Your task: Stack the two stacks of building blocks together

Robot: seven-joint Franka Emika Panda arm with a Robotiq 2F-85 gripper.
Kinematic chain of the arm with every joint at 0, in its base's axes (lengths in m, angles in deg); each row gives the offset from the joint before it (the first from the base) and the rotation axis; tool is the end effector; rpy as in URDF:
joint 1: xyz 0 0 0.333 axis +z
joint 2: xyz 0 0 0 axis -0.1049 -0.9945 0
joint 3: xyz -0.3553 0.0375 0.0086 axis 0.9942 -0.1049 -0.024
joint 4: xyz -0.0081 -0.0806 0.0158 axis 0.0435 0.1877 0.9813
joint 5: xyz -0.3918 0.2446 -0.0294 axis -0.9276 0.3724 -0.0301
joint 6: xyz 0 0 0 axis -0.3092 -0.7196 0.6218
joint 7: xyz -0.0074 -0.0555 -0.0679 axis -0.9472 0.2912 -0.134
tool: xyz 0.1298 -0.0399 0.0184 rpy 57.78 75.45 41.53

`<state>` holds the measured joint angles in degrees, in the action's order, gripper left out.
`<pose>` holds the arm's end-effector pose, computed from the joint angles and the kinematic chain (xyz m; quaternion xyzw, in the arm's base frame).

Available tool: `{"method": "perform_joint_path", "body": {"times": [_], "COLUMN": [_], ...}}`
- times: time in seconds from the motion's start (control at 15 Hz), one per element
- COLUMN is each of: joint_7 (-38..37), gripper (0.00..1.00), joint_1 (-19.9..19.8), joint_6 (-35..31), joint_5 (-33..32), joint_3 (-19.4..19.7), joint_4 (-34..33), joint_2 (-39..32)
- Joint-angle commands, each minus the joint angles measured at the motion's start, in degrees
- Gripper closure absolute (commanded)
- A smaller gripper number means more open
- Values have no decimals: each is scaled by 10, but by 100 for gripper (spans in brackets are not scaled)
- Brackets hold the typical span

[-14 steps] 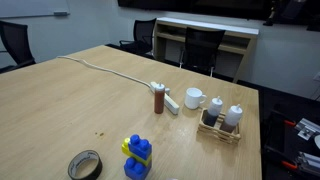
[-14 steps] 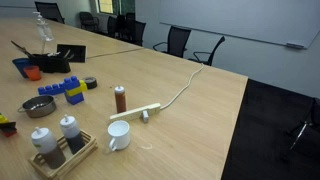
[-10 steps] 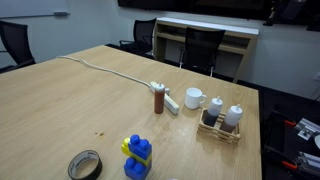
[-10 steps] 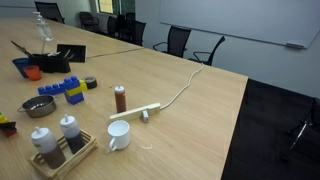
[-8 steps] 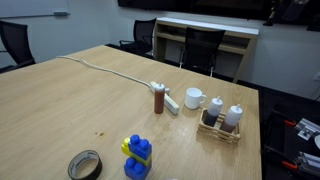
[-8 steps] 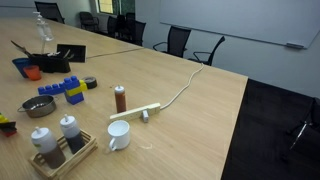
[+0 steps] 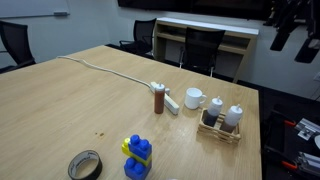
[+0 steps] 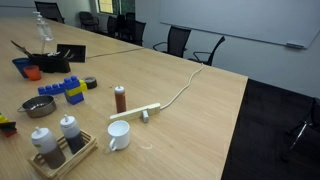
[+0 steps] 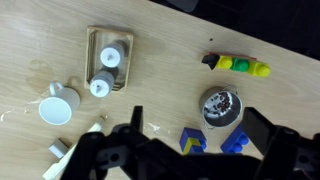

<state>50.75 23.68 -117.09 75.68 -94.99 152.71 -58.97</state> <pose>0.3615 0.2751 0.4882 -0.9713 -0.2338 -0.0043 0.0433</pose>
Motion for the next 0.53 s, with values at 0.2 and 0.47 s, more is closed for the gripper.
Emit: {"method": "perform_joint_path", "body": {"times": [0.2,0.47], "joint_7": [12,13], "gripper": [0,0], "joint_1": [19,19], "joint_6": [8,10], "joint_5": [-5,-5], "joint_3": [-6,-6], "joint_4": [4,3], "joint_2": [-24,-24]}}
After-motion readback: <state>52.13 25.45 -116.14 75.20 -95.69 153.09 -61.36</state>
